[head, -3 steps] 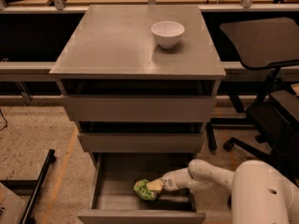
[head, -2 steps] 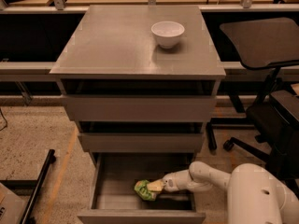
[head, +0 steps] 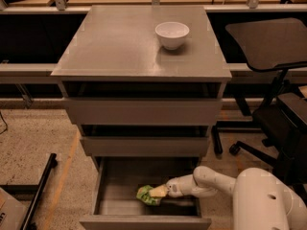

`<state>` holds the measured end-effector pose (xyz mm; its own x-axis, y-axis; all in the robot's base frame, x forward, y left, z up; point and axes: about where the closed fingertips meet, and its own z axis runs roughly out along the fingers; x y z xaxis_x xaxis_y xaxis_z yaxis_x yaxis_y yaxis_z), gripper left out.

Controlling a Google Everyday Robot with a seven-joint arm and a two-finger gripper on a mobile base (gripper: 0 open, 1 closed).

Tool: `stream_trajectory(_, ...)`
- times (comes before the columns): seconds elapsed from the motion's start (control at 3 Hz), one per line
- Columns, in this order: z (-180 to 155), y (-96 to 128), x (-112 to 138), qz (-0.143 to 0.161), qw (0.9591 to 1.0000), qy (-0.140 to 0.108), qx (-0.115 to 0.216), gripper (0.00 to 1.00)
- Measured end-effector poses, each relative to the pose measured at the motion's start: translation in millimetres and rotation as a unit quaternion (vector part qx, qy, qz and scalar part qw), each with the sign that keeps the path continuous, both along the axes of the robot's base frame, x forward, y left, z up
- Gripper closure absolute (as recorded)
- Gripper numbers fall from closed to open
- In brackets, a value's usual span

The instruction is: Place green rice chip bag into bottom drawer

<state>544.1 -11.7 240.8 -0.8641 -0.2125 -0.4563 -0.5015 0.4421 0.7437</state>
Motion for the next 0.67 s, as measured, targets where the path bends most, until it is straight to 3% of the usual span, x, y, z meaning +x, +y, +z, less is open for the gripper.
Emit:
stream_trajectory(0.33,-0.8,3.1,-1.6,0.002,1.0,0.001,0.001,0.0)
stream_trajectory(0.67,-0.9,3.2,-1.6,0.002,1.0,0.001,0.001,0.0)
